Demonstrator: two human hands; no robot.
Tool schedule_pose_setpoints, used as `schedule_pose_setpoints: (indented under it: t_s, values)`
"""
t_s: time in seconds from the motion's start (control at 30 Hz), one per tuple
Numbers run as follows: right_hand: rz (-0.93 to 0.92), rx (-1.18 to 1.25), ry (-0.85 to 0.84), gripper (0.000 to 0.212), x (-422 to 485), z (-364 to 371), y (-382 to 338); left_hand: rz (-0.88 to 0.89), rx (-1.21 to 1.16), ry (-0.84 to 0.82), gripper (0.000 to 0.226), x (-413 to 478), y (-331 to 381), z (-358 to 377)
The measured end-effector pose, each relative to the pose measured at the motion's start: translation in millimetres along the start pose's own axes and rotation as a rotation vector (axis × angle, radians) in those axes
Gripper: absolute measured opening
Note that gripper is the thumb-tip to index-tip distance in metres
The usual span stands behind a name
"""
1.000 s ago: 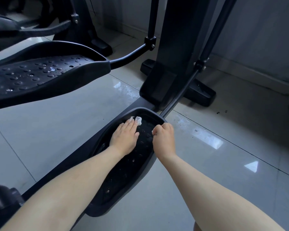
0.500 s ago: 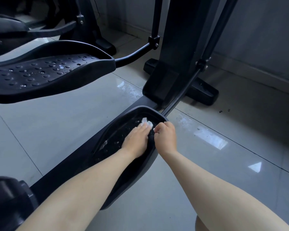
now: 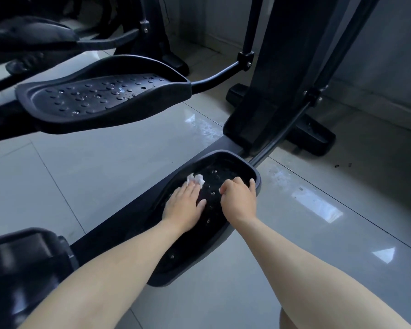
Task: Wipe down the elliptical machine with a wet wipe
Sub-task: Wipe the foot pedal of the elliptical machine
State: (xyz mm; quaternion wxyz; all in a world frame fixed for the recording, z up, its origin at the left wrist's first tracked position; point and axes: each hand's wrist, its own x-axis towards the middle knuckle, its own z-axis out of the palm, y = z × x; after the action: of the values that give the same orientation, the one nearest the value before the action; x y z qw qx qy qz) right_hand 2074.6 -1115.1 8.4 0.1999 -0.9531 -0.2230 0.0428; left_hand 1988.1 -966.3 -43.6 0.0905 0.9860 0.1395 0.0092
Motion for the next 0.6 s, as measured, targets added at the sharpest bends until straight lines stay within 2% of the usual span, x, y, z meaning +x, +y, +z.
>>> schedule_pose_setpoints:
  t_s: [0.07,0.27,0.37,0.47,0.6]
  values:
    - [-0.009,0.001,-0.026,0.028,-1.3,1.3,-5.3,-0.054,0.032,-0.028,0.062,-5.3,-11.4,-3.9]
    - [-0.044,-0.023,-0.095,0.031,-6.3,-2.4,-13.6,-0.059,0.128,-0.023,0.048,-24.9,-16.3,-14.8]
    - [-0.065,-0.008,-0.14,0.032,-12.3,-1.7,-24.3,-0.148,0.148,-0.063,0.038,-33.9,-21.3,-23.3]
    - [-0.081,0.003,-0.147,0.034,-15.5,-0.5,-28.2,-0.215,0.186,-0.095,0.041,-38.8,-24.3,-27.4]
    - [-0.065,-0.038,-0.098,0.035,-11.1,-7.4,-19.1,-0.069,0.074,-0.023,0.051,-34.4,-12.6,-14.8]
